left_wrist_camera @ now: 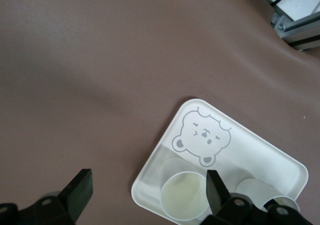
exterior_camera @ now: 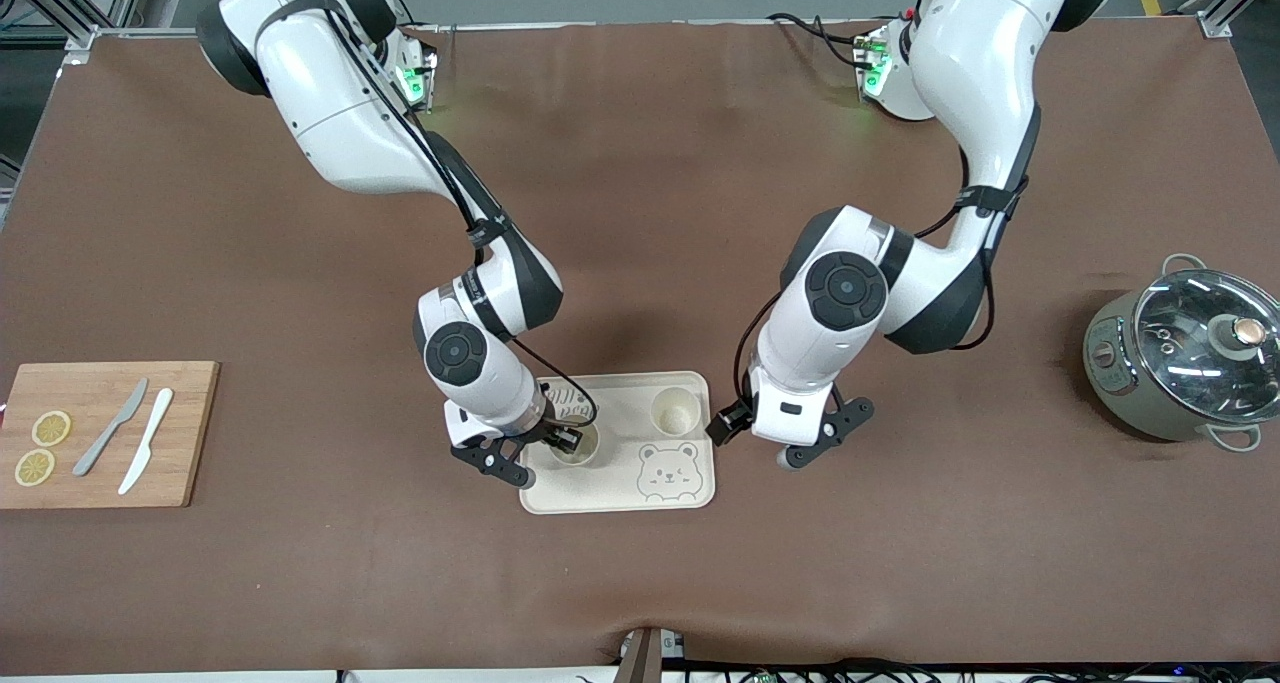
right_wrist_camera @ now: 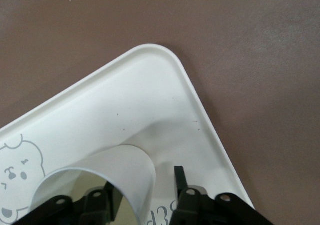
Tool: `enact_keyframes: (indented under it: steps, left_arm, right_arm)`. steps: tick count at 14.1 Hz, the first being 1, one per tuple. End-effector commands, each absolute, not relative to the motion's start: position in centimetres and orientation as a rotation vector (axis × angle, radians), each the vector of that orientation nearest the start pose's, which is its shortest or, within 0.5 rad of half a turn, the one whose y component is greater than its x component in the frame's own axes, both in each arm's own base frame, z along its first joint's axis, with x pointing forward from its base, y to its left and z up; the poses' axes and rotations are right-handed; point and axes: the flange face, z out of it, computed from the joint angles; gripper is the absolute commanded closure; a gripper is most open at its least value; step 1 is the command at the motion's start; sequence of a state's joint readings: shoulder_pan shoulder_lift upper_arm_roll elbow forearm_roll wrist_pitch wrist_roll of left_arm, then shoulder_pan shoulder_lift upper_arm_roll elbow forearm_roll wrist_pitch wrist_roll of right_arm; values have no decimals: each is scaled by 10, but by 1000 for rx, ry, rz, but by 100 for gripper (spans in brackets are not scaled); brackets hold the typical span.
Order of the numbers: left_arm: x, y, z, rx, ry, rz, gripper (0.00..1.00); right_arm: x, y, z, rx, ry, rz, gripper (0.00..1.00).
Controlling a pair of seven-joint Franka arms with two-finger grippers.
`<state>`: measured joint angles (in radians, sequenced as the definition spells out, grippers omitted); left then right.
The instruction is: Place white IKEA cup upright on tray with both arms
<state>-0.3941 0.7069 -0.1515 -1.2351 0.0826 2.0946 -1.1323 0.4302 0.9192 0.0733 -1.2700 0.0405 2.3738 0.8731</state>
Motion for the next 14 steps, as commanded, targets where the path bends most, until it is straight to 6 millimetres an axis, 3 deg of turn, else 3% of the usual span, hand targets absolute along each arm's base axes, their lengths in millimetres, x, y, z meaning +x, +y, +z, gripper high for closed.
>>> enact_keyframes:
  steps: [1, 4, 6, 9, 12, 14]
  left_arm:
    - [663, -329, 403, -3080, -876, -149, 0]
    - [663, -292, 446, -3080, -776, -139, 0]
    - [664, -266, 461, -3079, -700, -98, 0]
    - [662, -226, 484, -3078, -575, -44, 0]
    - [658, -199, 501, -3082, -495, -40, 0]
    - [652, -176, 513, -3085, -405, -33, 0]
  right_arm:
    - [684, 353, 236, -2916, 618, -171, 0]
    - [683, 349, 258, -2946, 614, -144, 0]
    - [679, 346, 286, -2969, 614, -110, 0]
    - [670, 329, 348, -3015, 603, -20, 0]
    - [653, 309, 418, -3044, 584, 53, 0]
    - [635, 282, 467, -3072, 567, 108, 0]
